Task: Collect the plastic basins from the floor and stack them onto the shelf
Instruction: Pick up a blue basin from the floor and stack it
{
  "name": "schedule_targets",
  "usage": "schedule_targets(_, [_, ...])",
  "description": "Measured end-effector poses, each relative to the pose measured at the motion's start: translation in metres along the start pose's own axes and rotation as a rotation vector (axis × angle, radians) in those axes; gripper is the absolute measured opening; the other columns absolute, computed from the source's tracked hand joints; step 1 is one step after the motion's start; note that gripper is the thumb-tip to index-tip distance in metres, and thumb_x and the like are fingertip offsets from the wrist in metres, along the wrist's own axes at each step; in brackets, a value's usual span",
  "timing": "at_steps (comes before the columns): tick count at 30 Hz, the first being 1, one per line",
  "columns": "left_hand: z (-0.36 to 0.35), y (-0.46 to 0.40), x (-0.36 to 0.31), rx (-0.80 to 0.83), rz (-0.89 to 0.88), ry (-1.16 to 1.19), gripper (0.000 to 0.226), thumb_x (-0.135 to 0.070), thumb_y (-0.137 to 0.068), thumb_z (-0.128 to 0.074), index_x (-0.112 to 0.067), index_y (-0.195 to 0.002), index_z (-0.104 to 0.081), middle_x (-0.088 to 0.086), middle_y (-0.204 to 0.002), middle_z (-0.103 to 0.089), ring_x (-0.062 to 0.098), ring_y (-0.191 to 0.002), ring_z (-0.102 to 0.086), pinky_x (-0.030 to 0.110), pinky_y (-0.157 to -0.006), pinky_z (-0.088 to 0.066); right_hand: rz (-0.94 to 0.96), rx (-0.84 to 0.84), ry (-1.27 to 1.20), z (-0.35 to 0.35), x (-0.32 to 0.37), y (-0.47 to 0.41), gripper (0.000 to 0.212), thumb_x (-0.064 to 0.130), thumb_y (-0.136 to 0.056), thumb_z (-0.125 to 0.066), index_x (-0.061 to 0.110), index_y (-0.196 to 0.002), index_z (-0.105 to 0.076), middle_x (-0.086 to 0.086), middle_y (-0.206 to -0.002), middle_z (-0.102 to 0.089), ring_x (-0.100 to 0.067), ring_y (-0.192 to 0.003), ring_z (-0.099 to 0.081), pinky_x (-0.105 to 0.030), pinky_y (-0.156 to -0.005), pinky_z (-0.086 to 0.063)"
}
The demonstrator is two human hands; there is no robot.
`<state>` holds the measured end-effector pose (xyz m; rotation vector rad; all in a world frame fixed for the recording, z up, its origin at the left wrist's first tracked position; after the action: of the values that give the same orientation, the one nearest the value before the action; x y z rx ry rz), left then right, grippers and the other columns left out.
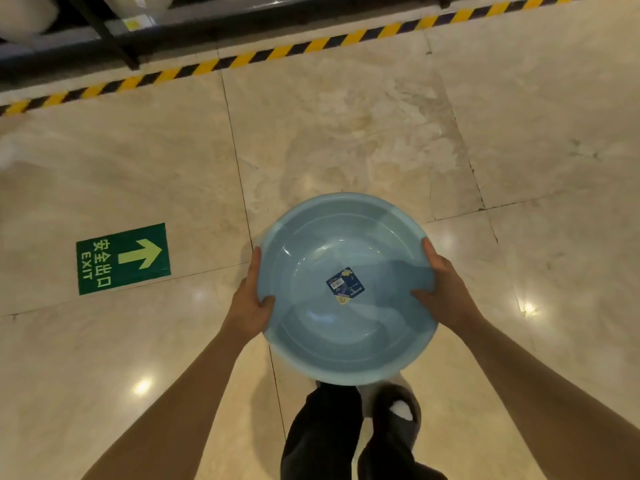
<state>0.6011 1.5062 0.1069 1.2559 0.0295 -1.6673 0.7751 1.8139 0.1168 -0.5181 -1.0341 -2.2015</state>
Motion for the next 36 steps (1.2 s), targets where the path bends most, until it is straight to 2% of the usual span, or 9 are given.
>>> schedule_targets(6, [-0.050,-0.076,0.040,-0.039,-0.014,-0.026,0.091,-0.016,-0.090,-0.054,-0.044,-0.149,0.008,-0.012,-0.137,-0.042,0.020,-0.114,-0.055,0.032,-0.091,-0.044,0.015,-0.057,0.058,-0.035,-0.062,-0.081,0.097,0.018,-0.082,-0.067,0.040,-0.150,-0.001,-0.004,-0.143,-0.033,-0.031,-0.121,-0.046,-0.037,-0.092,-0.042])
schedule_targets(10, [-0.080,-0.112,0.075,-0.086,0.003,-0.092,0.091,-0.008,-0.091,-0.053,-0.043,-0.149,0.008,0.001,-0.144,-0.045,0.025,-0.115,-0.055,0.031,-0.092,-0.042,0.035,-0.053,0.046,-0.063,-0.097,-0.122,0.100,0.021,-0.080,-0.071,0.041,-0.149,-0.003,-0.005,-0.145,-0.034,-0.031,-0.123,-0.045,-0.034,-0.092,-0.038])
schedule_targets(14, [-0.094,-0.125,0.098,-0.036,-0.004,-0.204,0.097,-0.007,-0.088,-0.058,-0.034,-0.148,0.013,0.016,-0.124,-0.056,0.035,-0.105,-0.059,0.030,-0.083,-0.042,0.046,-0.021,0.200,-0.078,-0.116,-0.137,0.095,0.039,-0.081,-0.069,0.037,-0.150,-0.004,-0.010,-0.145,-0.039,-0.036,-0.125,-0.043,-0.045,-0.102,-0.040])
schedule_targets(17, [-0.092,-0.129,0.098,0.009,0.074,-0.185,0.100,-0.017,-0.089,-0.062,-0.038,-0.146,0.017,0.012,-0.140,-0.046,0.034,-0.120,-0.051,0.034,-0.093,-0.044,0.030,0.069,0.317,-0.076,-0.119,-0.141,0.090,0.048,-0.085,-0.060,0.034,-0.151,-0.001,-0.006,-0.152,-0.032,-0.037,-0.134,-0.033,-0.050,-0.109,-0.035])
schedule_targets(20, [-0.084,-0.124,0.088,-0.026,0.128,-0.128,0.095,-0.031,-0.089,-0.063,-0.033,-0.152,0.008,0.006,-0.154,-0.033,0.029,-0.138,-0.037,0.045,-0.111,-0.036,-0.011,0.101,0.238,-0.067,-0.113,-0.139,0.083,0.048,-0.087,-0.056,0.035,-0.151,-0.004,-0.007,-0.153,-0.029,-0.039,-0.132,-0.037,-0.053,-0.107,-0.036])
schedule_targets(25, [-0.078,-0.117,0.097,-0.100,0.157,-0.013,0.087,-0.055,-0.088,-0.053,-0.040,-0.151,0.005,0.004,-0.153,-0.038,0.028,-0.138,-0.040,0.051,-0.111,-0.037,-0.048,0.052,0.008,-0.057,-0.117,-0.142,0.080,0.047,-0.088,-0.058,0.036,-0.150,-0.009,-0.006,-0.157,-0.022,-0.028,-0.140,-0.031,-0.044,-0.110,-0.032])
schedule_targets(27, [-0.084,-0.123,0.108,-0.095,0.141,0.003,0.084,-0.058,-0.087,-0.051,-0.043,-0.151,0.002,0.000,-0.150,-0.041,0.026,-0.133,-0.046,0.046,-0.108,-0.042,-0.017,0.043,-0.125,-0.062,-0.116,-0.152,0.082,0.041,-0.087,-0.063,0.034,-0.150,-0.012,-0.001,-0.154,-0.028,-0.017,-0.137,-0.033,-0.034,-0.108,-0.031])
schedule_targets(32, [-0.103,-0.139,0.130,-0.176,0.170,0.147,0.076,-0.064,-0.082,-0.051,-0.068,-0.138,-0.001,-0.016,-0.129,-0.053,0.013,-0.097,-0.061,0.017,-0.075,-0.048,0.010,-0.031,-0.346,-0.084,-0.122,-0.176,0.086,0.038,-0.081,-0.071,0.043,-0.147,-0.017,0.021,-0.139,-0.040,-0.005,-0.121,-0.044,-0.026,-0.097,-0.037])
schedule_targets(36, [-0.105,-0.142,0.136,-0.191,0.140,0.272,0.070,-0.057,-0.084,-0.052,-0.068,-0.138,-0.008,-0.017,-0.138,-0.048,0.015,-0.112,-0.058,0.017,-0.079,-0.049,-0.025,-0.063,-0.453,-0.090,-0.127,-0.182,0.075,0.040,-0.080,-0.071,0.051,-0.140,-0.028,0.035,-0.124,-0.046,-0.004,-0.115,-0.050,-0.021,-0.089,-0.040])
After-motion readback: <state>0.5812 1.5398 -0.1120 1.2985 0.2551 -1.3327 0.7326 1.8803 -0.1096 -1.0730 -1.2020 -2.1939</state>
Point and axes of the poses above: each hand's wrist, its own y-axis away from the middle knuckle, its own z-axis out of the back of the hand, x = y × z, the point moved 3 cm from there along -y, towards the middle knuckle
